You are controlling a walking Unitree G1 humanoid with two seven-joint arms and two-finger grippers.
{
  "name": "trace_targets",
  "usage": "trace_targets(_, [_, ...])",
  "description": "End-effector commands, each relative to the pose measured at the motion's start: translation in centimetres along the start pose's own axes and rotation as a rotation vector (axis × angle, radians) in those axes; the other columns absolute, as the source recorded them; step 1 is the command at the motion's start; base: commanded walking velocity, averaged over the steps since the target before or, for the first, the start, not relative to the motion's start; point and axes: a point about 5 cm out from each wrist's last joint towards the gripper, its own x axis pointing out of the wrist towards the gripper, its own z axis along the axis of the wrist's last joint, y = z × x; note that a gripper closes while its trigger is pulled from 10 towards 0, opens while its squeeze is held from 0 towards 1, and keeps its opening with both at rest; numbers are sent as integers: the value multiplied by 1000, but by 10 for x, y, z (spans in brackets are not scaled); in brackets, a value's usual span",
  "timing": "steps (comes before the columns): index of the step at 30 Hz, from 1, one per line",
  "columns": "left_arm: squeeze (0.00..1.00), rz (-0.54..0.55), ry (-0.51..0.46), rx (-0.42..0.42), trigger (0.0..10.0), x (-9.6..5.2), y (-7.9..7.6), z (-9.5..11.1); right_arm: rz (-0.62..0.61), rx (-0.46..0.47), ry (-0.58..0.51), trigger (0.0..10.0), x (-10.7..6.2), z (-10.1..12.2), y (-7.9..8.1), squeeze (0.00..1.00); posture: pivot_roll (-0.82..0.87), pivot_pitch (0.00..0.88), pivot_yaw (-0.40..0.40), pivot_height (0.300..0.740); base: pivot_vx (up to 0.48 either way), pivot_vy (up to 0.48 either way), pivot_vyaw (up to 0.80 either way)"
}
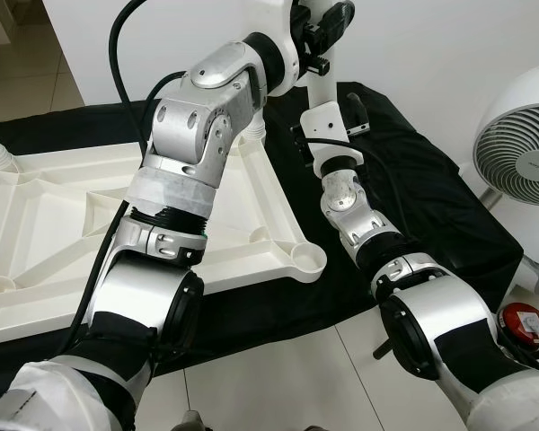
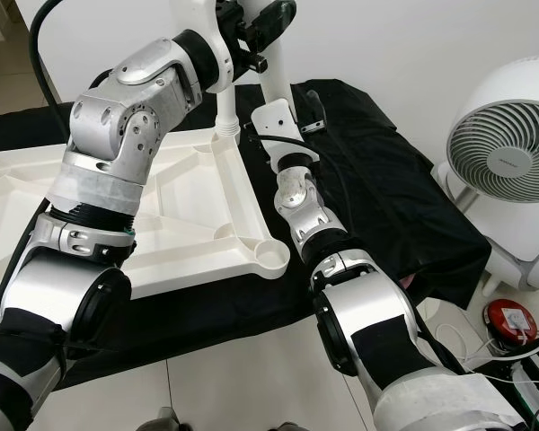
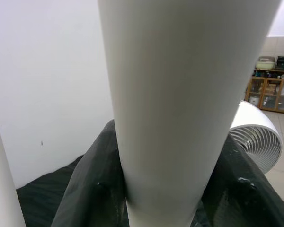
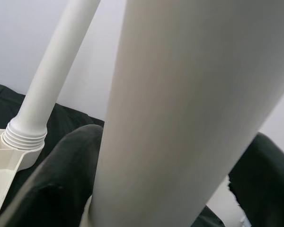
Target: Building children table
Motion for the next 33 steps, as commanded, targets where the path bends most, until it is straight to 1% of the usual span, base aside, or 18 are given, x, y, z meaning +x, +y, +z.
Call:
trace_targets(1, [0,58,-7,8,10000,0,1,3,-4,8,-18,2353,3,6,0,0,37,0,-8,740,0,0,0])
trace_targets(2, [0,58,-7,8,10000,0,1,3,-5,8,-18,2353,3,6,0,0,37,0,-8,740,0,0,0])
trace_targets(3, [0,57,-8,8,10000,0,1,3,-7,12,-16,0,3,5,1,0,38,0,-7,740,0,0,0])
trace_targets(14, [0,58,-8,17,10000,0,0,5,-25,46,2,0,-1,-2,0,0,36,0,-5,740,0,0,0])
trace_targets(15, [0,48,-13,22,10000,0,-1,5,-34,63,10,7294,-1,-3,-1,0,34,0,-5,740,0,0,0])
trace_targets(16, [0,35,-21,26,10000,0,-2,5,-42,78,13,7294,-1,-3,-2,0,34,0,-5,740,0,0,0])
trace_targets(17, [1000,19,-32,11,10000,-1,-3,6,-50,106,16,10000,-1,-2,-3,0,33,0,-4,740,0,0,0])
trace_targets(22, [1000,9,-36,-22,10000,-2,-4,5,-54,141,22,10000,-1,-1,-3,0,33,0,-4,740,0,0,0])
trace_targets(23, [1000,-7,-43,-31,10000,-2,-7,5,-50,165,39,10000,-1,-2,-1,0,33,0,-5,740,0,0,0])
trace_targets(30, [1000,-5,-41,-24,10000,-2,-7,5,-51,186,48,10000,0,-1,0,0,33,0,-10,740,0,0,0])
trace_targets(32, [1000,8,-36,-12,10000,-2,-6,4,-46,217,62,10000,-1,-2,1,0,33,0,-12,740,0,0,0])
trace_targets(33, [1000,8,-36,-12,10000,-2,-6,4,-46,217,62,10000,-1,-2,1,0,33,0,-12,740,0,0,0])
